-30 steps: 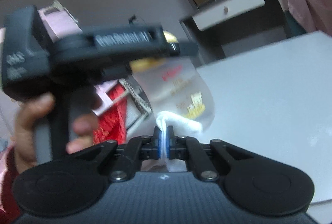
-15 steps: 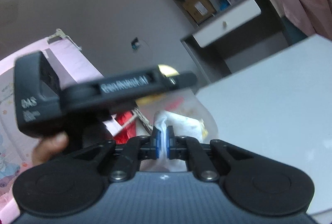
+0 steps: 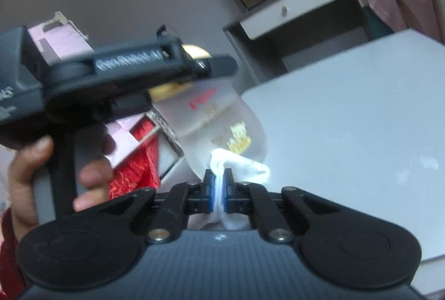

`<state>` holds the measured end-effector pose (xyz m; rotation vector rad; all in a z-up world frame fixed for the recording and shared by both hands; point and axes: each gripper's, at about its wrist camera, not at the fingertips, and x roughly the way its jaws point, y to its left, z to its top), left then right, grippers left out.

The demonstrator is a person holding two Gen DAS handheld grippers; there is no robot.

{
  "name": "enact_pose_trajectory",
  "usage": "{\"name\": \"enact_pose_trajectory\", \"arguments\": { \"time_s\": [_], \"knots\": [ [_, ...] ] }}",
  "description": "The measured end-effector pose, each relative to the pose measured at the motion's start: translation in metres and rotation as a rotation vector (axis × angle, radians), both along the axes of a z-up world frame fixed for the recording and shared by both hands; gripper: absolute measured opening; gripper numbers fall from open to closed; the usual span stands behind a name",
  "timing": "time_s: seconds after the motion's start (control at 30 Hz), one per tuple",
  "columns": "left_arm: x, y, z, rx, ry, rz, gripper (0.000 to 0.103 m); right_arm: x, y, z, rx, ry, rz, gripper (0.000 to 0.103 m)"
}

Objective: Clean container
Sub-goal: 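Wipe the tissue in the right gripper along the bottle's side, then rub the tissue against the bottle's base with the right gripper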

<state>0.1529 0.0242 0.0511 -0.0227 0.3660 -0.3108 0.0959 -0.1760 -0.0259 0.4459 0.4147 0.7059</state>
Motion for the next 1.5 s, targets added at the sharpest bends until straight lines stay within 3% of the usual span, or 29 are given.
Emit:
{"name": "enact_pose_trajectory", "arguments": {
  "time_s": [0.33,0.6,0.87,1.1,1.2,1.37,1.5],
  "knots": [
    [0.005,-0.001,0.001,-0.010,0.013,-0.009,0.046,-0.011,-0.009,0.028,0.082,-0.176,-0.042,0.005],
    [0.007,-0.002,0.000,0.002,0.012,-0.013,0.046,0.001,-0.013,0.008,0.113,-0.088,-0.035,0.005],
    [0.008,-0.002,-0.001,-0.003,0.015,-0.012,0.047,0.008,-0.010,-0.008,0.060,-0.001,-0.039,0.005],
    [0.007,-0.004,-0.003,-0.001,0.014,-0.009,0.046,0.008,-0.004,-0.006,-0.004,0.006,-0.053,0.005],
    [0.004,-0.007,-0.006,-0.002,0.013,-0.009,0.047,0.005,-0.008,-0.002,0.041,-0.013,-0.068,0.005],
    [0.005,-0.007,-0.006,-0.010,0.016,-0.010,0.047,-0.002,-0.024,0.010,0.199,-0.106,-0.098,0.005],
    [0.006,-0.006,-0.006,-0.014,0.016,-0.010,0.047,0.005,-0.024,0.008,0.244,-0.088,-0.094,0.005]
  ]
}}
